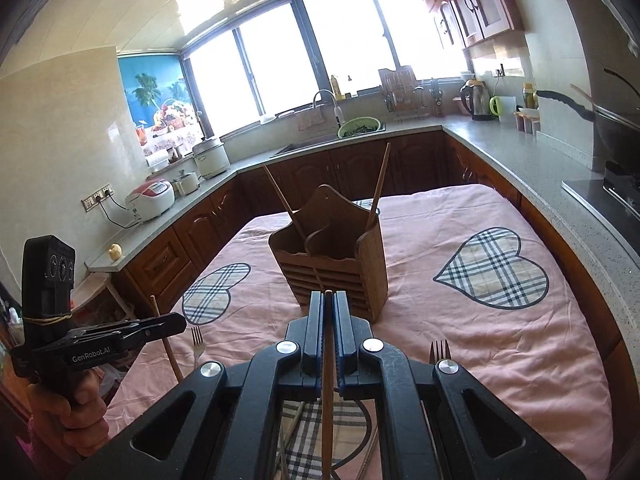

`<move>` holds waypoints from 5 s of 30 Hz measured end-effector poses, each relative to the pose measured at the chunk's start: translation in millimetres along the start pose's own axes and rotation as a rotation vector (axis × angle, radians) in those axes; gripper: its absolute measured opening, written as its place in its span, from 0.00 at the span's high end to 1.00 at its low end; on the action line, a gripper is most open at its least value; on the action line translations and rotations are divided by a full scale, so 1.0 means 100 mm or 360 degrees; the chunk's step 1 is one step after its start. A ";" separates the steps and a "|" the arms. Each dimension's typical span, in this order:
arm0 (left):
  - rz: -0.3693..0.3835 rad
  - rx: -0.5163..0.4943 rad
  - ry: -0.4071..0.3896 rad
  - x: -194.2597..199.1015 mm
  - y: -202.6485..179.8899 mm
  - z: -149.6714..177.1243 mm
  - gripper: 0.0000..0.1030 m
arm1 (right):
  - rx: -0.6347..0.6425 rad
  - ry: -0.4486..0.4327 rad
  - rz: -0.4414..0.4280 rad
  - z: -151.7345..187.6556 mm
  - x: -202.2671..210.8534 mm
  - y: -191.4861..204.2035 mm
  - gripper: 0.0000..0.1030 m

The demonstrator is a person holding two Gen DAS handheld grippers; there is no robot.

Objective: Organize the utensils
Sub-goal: 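Lift the chopstick with the left tool and carry it over the holder, then open the left tool to drop the chopstick into the holder, then move the left tool back toward a wooden chopstick on the cloth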

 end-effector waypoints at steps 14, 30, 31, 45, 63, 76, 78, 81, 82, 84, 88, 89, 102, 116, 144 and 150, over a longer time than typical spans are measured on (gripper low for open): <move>-0.0072 -0.0015 -0.0323 0.54 0.02 0.02 0.97 | 0.0013 -0.0211 -0.0041 -0.18 0.28 0.16 0.96; -0.0096 0.0066 -0.0468 0.44 0.28 -0.29 0.97 | -0.0022 -0.0353 -0.0070 -0.40 0.22 0.18 0.96; -0.0095 0.0065 -0.0472 0.42 0.29 -0.31 0.97 | -0.0023 -0.0359 -0.0068 -0.43 0.21 0.18 0.96; -0.0152 0.0036 -0.0671 0.22 0.53 -0.87 0.97 | -0.0018 -0.0569 -0.0059 -1.02 0.09 0.22 0.96; -0.0171 0.0117 -0.0750 -0.92 0.91 -1.42 0.97 | -0.0079 -0.0686 0.0025 -1.58 -0.59 -0.04 0.96; -0.0189 0.0237 -0.0589 -1.97 1.20 -1.42 0.96 | -0.0135 -0.0598 0.0102 -1.20 -1.13 -0.34 0.96; -0.0185 0.0217 -0.0571 -2.01 1.17 -1.44 0.96 | -0.0156 -0.0570 0.0105 -1.17 -1.20 -0.37 0.96; -0.0182 0.0181 -0.0534 -2.06 1.12 -1.45 0.96 | -0.0171 -0.0520 0.0105 -1.11 -1.29 -0.41 0.96; -0.0178 0.0168 -0.0512 -2.10 1.11 -1.46 0.96 | -0.0168 -0.0536 0.0103 -1.10 -1.28 -0.40 0.96; -0.0177 0.0158 -0.0454 -2.18 1.11 -1.47 0.96 | -0.0162 -0.0526 0.0106 -1.12 -1.27 -0.40 0.96; -0.0169 0.0175 -0.0435 -2.20 1.16 -1.54 0.96 | -0.0158 -0.0503 0.0098 -1.15 -1.28 -0.38 0.96; -0.0167 0.0179 -0.0435 -2.18 1.16 -1.54 0.96 | -0.0157 -0.0499 0.0101 -1.15 -1.29 -0.39 0.96; -0.0181 0.0198 -0.0395 -2.14 1.15 -1.51 0.79 | -0.0159 -0.0468 0.0118 -1.14 -1.30 -0.41 0.90; -0.0199 0.0225 -0.0434 -1.60 1.06 -1.21 0.21 | -0.0211 -0.0560 0.0073 -1.13 -0.96 -0.36 0.15; -0.0305 0.0367 -0.0089 -0.52 0.93 0.09 0.20 | -0.0149 -0.0260 0.0020 -0.03 -0.38 -0.22 0.14; -0.0308 0.0384 -0.0026 -0.51 0.92 0.31 0.20 | -0.0132 -0.0162 0.0047 0.27 -0.40 -0.25 0.14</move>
Point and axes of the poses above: each gripper's, at about its wrist camera, not at the fingertips, and x roughly against the way its jaws point, y to its left, z to its underside, the point moved 6 cm from there along -x, roughly the way its jaws point, and after that the axes turned 7 degrees about -x, right-handed, at the moved point
